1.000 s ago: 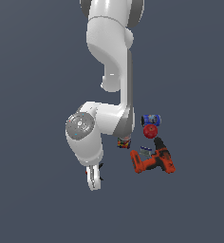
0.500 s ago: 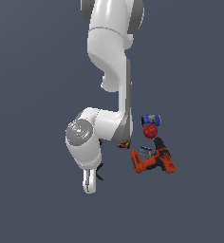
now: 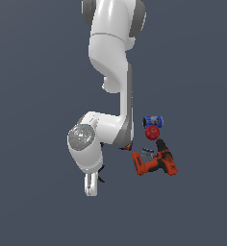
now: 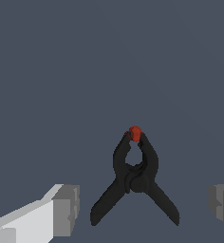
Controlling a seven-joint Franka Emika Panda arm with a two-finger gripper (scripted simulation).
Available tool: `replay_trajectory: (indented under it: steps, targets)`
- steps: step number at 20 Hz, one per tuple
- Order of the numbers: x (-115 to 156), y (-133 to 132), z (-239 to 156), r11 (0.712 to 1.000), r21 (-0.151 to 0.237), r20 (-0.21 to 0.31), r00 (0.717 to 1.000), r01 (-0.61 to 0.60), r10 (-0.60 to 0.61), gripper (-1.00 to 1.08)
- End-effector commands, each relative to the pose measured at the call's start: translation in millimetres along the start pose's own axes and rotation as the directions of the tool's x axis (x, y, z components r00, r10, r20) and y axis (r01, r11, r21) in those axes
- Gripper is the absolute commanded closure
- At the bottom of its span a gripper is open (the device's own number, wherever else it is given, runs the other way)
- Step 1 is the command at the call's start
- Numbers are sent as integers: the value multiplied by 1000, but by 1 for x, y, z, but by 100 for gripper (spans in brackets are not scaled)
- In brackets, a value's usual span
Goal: Pick up a designated object from a clutter of objects.
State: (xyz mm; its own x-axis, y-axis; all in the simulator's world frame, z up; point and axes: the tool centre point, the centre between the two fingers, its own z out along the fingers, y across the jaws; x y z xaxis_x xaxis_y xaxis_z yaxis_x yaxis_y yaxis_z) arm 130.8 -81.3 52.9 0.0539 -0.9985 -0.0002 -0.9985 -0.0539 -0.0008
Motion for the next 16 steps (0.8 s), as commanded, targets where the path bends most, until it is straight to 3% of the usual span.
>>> replay_trajectory:
  steps: [1, 11, 12, 16]
  targets:
    - [0, 1, 12, 1000, -1, 0, 1000, -1, 1, -92]
    - [0, 0, 39, 1000, -1, 0, 1000, -4, 4, -92]
    - [0, 0, 39, 1000, -1, 0, 1000, -4, 4, 108]
    - [0, 0, 39, 1000, -1, 0, 1000, -4, 4, 108]
